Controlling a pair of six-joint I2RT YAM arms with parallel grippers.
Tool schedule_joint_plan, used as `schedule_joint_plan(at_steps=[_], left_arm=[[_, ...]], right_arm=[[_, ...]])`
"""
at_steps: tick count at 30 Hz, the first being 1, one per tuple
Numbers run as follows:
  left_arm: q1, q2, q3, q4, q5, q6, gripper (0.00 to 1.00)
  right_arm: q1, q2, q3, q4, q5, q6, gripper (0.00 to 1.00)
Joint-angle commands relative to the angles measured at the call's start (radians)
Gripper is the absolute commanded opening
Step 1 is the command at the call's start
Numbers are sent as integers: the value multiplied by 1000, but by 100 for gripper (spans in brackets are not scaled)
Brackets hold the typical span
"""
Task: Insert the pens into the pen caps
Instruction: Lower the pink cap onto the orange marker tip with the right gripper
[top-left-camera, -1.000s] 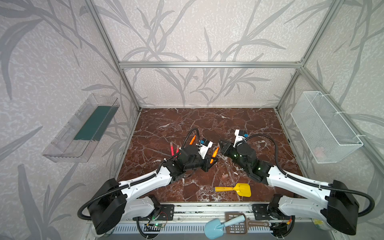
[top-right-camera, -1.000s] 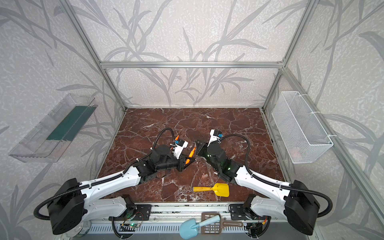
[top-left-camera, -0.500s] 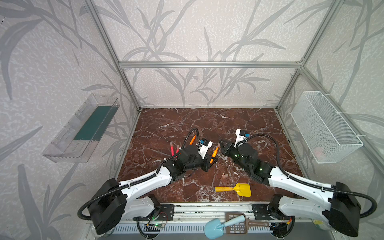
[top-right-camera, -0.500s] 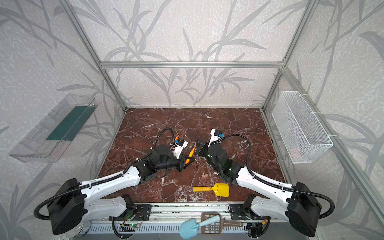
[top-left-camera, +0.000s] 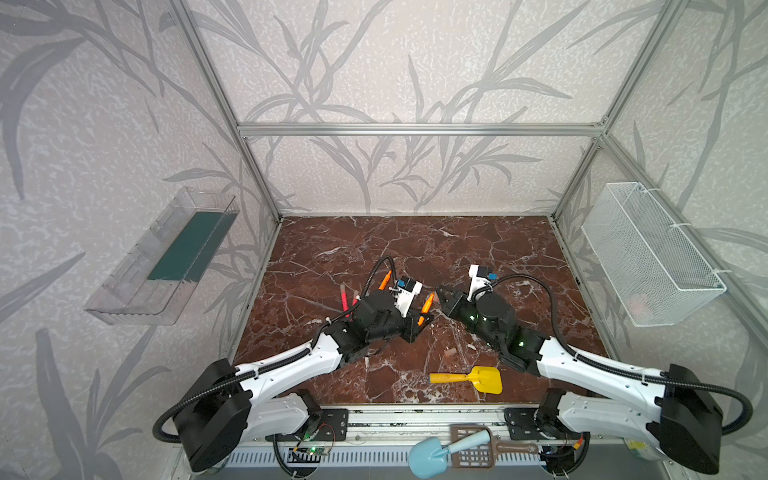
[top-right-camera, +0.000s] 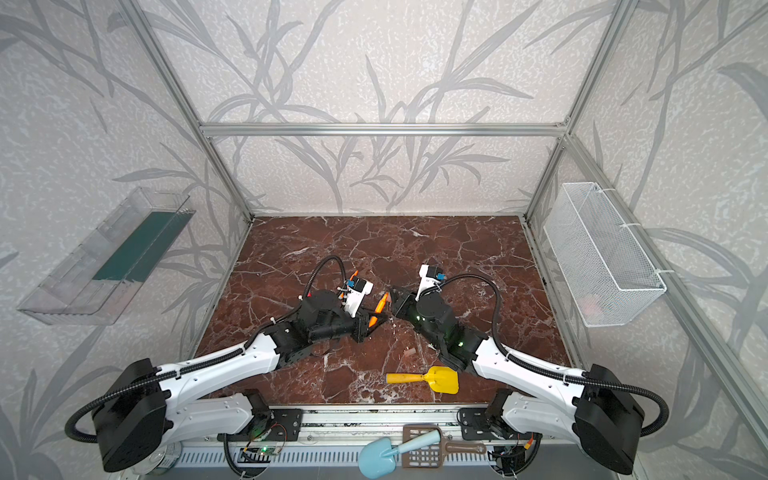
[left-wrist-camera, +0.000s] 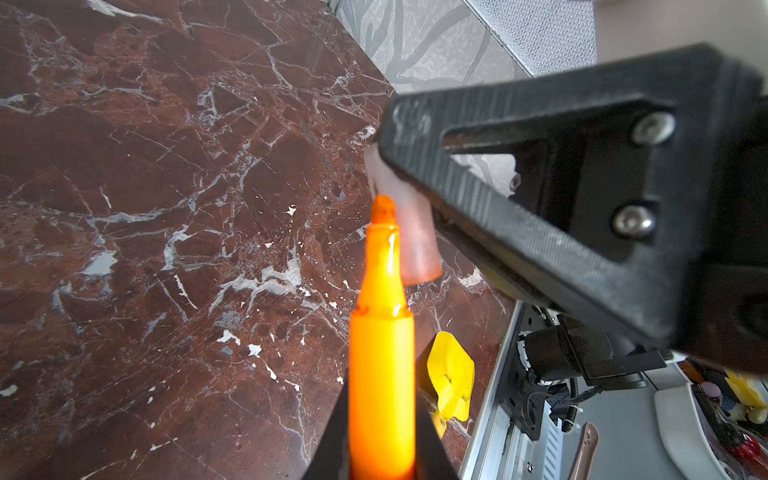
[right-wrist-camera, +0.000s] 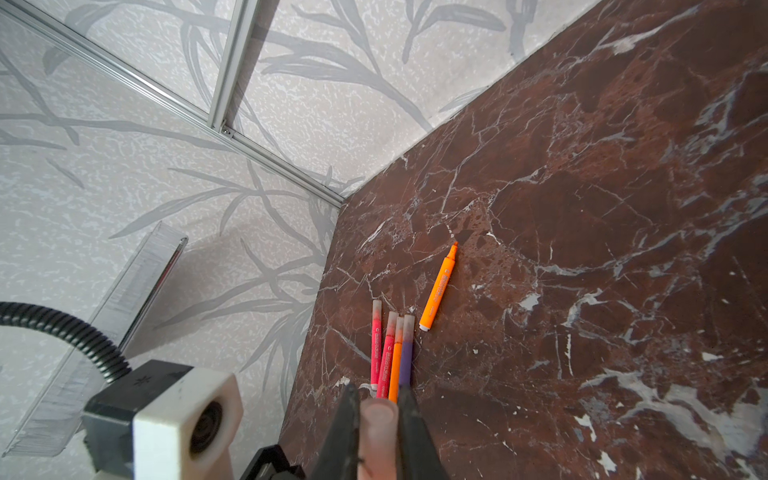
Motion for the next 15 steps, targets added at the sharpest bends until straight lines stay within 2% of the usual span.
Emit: schedule_joint_plan(at_steps=[1,7,15], left_arm=[[0,-23,-7,21,-4,6,0],[0,-23,-5,18,-3,6,0],[0,-24,-7,18,-3,6,0]], right_arm=[[6,-2,41,29,33,-28,8],[6,-24,88,-3,118,-78,8],[5,4,87,26,83,-61,7]])
